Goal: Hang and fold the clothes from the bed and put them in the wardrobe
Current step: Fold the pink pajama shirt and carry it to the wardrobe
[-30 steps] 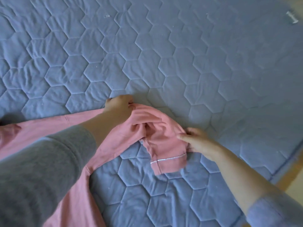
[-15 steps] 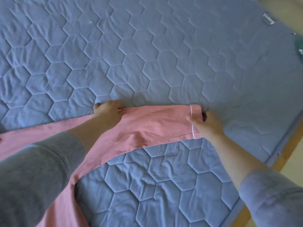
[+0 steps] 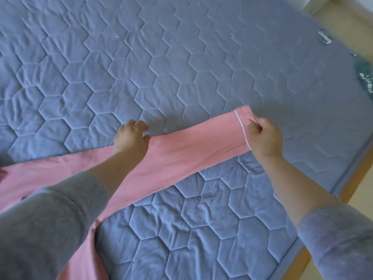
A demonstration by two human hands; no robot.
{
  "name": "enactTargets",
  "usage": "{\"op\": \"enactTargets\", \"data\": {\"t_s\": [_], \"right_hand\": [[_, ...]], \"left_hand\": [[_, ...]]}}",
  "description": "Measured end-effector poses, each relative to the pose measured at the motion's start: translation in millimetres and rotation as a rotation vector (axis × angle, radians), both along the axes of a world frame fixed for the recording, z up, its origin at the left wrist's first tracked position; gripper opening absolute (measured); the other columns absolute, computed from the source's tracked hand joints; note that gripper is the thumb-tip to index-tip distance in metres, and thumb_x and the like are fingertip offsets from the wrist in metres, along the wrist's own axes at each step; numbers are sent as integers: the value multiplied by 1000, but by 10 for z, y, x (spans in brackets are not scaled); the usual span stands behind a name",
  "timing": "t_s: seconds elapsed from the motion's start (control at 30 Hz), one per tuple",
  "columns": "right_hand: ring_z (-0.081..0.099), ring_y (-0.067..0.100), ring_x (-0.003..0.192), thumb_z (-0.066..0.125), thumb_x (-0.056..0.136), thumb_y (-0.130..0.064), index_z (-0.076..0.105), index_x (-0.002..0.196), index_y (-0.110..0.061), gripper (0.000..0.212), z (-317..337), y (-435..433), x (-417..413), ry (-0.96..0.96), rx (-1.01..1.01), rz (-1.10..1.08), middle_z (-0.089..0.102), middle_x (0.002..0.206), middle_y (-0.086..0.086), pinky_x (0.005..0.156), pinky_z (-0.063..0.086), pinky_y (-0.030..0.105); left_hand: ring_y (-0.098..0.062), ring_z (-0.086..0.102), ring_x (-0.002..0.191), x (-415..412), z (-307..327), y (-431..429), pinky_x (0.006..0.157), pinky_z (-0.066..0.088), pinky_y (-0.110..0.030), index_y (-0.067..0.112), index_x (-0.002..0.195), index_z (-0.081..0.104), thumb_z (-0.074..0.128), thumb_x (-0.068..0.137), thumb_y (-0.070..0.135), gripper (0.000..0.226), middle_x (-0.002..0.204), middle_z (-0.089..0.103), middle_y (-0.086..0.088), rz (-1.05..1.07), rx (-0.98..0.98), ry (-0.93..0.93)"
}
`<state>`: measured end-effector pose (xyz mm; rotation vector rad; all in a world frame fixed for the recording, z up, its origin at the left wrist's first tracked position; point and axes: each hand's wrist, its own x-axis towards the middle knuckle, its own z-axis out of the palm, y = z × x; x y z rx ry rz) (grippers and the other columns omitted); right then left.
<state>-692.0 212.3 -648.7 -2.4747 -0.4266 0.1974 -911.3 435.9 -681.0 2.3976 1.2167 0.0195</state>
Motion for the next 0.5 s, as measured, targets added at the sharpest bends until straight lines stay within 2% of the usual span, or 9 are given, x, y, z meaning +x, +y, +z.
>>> {"op": "enactTargets", "data": {"t_s": [0.1, 0.23, 0.37, 0.5], "right_hand": [[37, 28, 68, 54, 93, -23, 44, 69, -3, 33, 118, 11, -77, -16, -1, 18, 39, 60, 3, 60, 26, 33], [37, 28, 66, 54, 90, -21, 45, 69, -2, 30, 335, 128, -323, -37, 40, 39, 40, 60, 5, 59, 27, 35], [32, 24, 62, 53, 91, -19, 42, 68, -3, 31, 639, 394, -754, -79, 125, 109, 35, 57, -1, 56, 15, 34], [35, 25, 63, 53, 92, -19, 42, 67, -6, 30, 925, 731, -1287, -88, 212, 196, 37, 57, -4, 57, 18, 32]], "left_hand": [[-36, 52, 111, -255, 129, 4, 95, 42, -45, 8, 117, 62, 59, 92, 15, 26, 118, 59, -15, 17, -16, -49], [-31, 57, 106, -710, 299, -93, 91, 47, -44, 9, 113, 63, 59, 93, 15, 22, 115, 60, -12, 35, -85, -69], [-31, 61, 100, -1252, 494, -163, 90, 48, -42, 7, 109, 65, 58, 92, 13, 19, 112, 62, -13, 110, -119, -83], [-32, 63, 94, -1938, 692, -216, 84, 49, -41, 9, 103, 67, 58, 91, 13, 16, 106, 64, -12, 170, -100, -59]]}}
